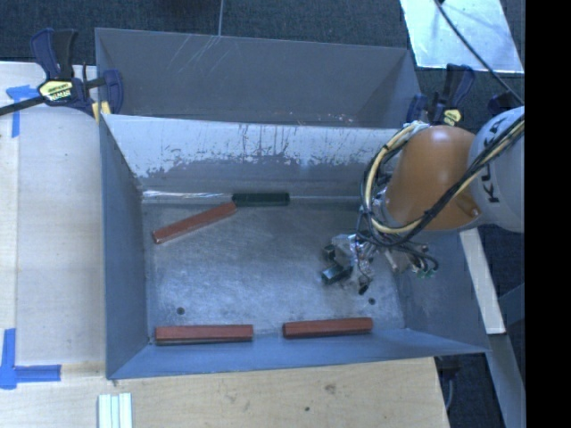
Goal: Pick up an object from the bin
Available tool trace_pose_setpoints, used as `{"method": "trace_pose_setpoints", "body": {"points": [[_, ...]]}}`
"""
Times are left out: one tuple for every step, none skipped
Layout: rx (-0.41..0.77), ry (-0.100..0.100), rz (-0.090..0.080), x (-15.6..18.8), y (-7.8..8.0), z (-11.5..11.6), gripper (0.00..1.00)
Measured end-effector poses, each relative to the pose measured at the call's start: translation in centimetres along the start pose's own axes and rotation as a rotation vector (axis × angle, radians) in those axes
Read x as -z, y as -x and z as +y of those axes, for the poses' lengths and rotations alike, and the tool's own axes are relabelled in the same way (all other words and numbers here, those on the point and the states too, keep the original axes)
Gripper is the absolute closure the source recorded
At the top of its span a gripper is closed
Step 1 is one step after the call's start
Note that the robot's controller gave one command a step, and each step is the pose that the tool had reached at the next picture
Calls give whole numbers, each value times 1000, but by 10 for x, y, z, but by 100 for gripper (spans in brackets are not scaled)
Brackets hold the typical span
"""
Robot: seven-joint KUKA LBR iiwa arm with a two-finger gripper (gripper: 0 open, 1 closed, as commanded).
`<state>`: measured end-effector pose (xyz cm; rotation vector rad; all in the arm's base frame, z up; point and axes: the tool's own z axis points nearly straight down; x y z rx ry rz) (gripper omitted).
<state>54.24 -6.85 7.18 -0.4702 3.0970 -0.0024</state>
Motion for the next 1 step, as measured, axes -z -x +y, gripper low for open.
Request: {"method": "trace_pose_setpoints", "body": {"points": [[-70, -3, -3, 211, 0, -26, 100]]}}
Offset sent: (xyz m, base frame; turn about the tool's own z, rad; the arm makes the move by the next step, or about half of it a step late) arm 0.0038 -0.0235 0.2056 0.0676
